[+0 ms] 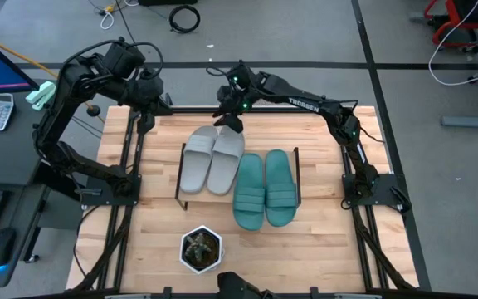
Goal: Pick and place slides into the shelf
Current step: Put the gray slide on the shelf
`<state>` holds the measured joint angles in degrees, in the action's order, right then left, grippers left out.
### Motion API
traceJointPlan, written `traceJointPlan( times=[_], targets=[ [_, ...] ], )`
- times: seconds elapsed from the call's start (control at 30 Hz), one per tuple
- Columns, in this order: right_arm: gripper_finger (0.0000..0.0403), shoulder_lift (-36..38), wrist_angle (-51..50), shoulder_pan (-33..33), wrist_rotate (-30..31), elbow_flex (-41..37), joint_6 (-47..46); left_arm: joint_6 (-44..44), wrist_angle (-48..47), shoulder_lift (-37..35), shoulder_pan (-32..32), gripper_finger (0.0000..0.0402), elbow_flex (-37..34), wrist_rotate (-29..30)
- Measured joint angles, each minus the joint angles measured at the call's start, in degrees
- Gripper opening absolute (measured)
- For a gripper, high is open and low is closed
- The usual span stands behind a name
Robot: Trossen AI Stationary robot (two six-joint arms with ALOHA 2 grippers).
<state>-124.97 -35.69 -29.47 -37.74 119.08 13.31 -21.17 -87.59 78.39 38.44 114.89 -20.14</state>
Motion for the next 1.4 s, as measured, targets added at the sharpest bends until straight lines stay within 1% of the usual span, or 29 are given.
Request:
traceJointPlan(
  times=[0.07, 0.17, 0.27, 0.4, 0.5, 0.57, 0.7, 0.77, 0.93, 1.13, 1.3, 1.4],
  targets=[
    [0.0201, 0.02, -3.52, -0.2, 1.59, 2.49, -0.03, 0.0, 0.0, 0.0, 0.0, 0.0024, 0.0, -0.01],
    [0.0192, 0.15, -11.32, -0.77, 6.5, 5.29, 0.23, 0.0, 0.0, 0.0, 0.0, 0.0023, 0.0, -0.01],
    [0.0166, 0.13, -19.29, -1.56, 10.11, 6.85, 0.26, -0.01, 0.0, 0.0, 0.0, 0.0017, 0.0, -0.01],
    [0.0098, 0.52, -26.72, -1.89, 12.3, 7.65, 0.48, -0.07, -0.02, 0.0, 0.0, 0.0012, 0.0, -0.01],
    [0.0033, 1.09, -28.39, -1.81, 14.44, 7.65, 0.65, -0.26, -0.02, 0.0, 0.0, 0.0015, 0.0, 0.01],
    [0.001, 1.97, -28.52, -1.86, 15.53, 7.65, 0.51, -0.28, -0.02, 0.0, 0.0, 0.0019, 0.0, -0.01],
    [0.0012, 3.34, -30.35, -1.92, 18.7, 7.68, 0.08, -0.34, -0.02, 0.0, 0.0, 0.0022, 0.0, -0.01],
    [0.0005, 3.84, -32.39, -1.9, 18.82, 7.68, 0.23, -0.38, -0.02, 0.0, 0.0, 0.002, 0.0, 0.0],
    [0.0004, 4.03, -36.89, -0.59, 18.67, 7.65, 0.16, -0.52, 0.07, 0.0, 0.0, 0.0012, 0.0, 0.0],
    [0.0003, 3.78, -36.43, 2.24, 21.14, 7.65, 0.37, -0.57, 1.77, 0.02, 0.0, 0.002, 0.0, 0.0],
    [0.0002, 3.76, -36.37, 2.62, 21.57, 7.65, 0.3, -0.67, 2.9, 0.04, 0.0, 0.0022, 0.0, -0.01],
    [0.0002, 3.75, -34.15, 2.64, 21.89, 6.59, -0.02, -0.68, 2.95, 0.04, 0.0, 0.0017, 0.0, -0.01]
  ],
)
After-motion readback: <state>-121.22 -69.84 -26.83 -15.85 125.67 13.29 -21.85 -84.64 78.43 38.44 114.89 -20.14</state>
